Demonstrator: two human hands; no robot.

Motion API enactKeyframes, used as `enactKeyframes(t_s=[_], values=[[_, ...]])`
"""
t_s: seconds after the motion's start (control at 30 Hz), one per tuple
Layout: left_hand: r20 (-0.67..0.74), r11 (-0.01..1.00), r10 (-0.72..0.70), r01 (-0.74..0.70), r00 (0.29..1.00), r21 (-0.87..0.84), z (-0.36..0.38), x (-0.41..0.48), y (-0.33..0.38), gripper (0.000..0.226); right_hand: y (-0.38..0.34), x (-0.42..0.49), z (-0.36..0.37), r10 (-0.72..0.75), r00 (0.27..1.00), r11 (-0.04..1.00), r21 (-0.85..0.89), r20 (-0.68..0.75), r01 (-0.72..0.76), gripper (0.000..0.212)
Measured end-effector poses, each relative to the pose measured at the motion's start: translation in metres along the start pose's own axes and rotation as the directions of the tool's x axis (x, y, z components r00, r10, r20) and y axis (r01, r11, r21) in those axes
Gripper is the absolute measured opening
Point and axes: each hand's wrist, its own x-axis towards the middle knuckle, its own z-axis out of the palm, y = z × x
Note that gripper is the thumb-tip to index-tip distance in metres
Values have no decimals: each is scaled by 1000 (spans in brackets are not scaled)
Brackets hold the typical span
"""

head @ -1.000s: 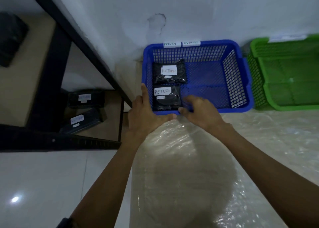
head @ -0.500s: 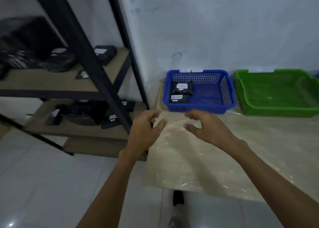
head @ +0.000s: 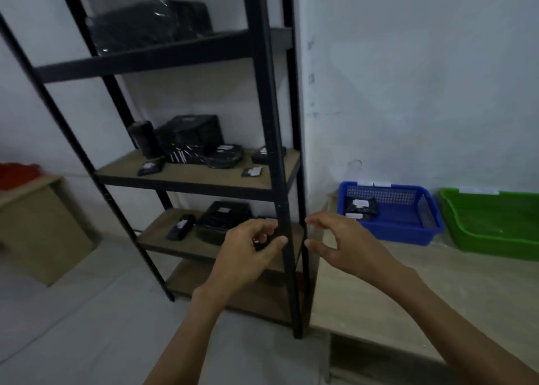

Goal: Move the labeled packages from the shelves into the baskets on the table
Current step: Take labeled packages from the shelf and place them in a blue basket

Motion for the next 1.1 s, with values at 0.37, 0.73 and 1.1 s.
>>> enactKeyframes(t_s=[0.37, 0.73, 1.1], values=[[-103, 989, 91, -78, 991, 128, -195, -78, -50, 19, -181, -2, 40, -83, 997, 994, -78, -10, 82, 50], [-154, 964, 91, -47, 984, 263, -317, 27, -158, 27, -249, 183, 70, -246, 966, 959, -163, -82, 231, 46], [-200, 951, 248, -199, 948, 236, -422, 199, -261, 27, -323, 401, 70, -261, 949, 918, -349, -176, 187, 44]])
